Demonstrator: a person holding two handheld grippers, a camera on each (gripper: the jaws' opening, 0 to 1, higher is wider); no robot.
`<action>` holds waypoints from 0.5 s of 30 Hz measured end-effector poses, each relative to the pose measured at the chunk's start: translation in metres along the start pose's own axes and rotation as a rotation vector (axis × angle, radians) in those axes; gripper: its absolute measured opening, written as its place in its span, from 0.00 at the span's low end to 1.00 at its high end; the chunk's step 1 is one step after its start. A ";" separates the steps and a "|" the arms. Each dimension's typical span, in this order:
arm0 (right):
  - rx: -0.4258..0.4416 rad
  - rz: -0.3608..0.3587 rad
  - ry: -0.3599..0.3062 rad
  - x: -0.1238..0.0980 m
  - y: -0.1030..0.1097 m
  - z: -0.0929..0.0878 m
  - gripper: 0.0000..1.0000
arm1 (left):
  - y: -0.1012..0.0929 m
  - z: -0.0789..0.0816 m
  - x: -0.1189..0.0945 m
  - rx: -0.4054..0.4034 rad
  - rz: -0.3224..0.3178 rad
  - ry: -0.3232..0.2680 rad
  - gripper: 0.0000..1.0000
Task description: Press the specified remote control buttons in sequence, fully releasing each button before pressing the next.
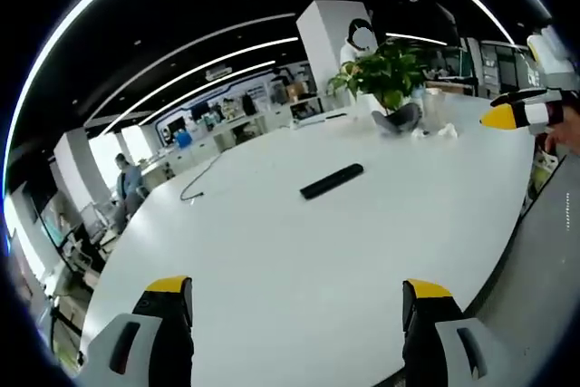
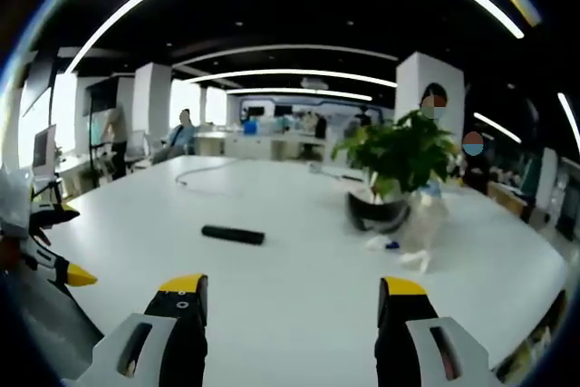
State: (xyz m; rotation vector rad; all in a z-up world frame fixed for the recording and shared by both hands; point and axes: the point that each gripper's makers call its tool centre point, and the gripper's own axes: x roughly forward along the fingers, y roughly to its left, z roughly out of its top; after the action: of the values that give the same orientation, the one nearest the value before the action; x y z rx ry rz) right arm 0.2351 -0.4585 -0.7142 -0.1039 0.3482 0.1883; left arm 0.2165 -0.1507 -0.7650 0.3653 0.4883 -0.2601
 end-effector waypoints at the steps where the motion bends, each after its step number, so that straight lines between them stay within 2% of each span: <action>1: 0.000 0.000 0.000 0.000 0.000 0.000 0.75 | 0.000 0.000 0.000 0.000 0.000 0.000 1.00; 15: 0.002 0.001 -0.005 -0.001 -0.001 0.001 0.75 | -0.002 -0.001 0.000 0.007 -0.003 0.009 1.00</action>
State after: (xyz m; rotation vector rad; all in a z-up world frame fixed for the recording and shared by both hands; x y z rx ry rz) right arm 0.2350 -0.4589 -0.7129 -0.1015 0.3434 0.1890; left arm 0.2158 -0.1519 -0.7665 0.3732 0.4973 -0.2627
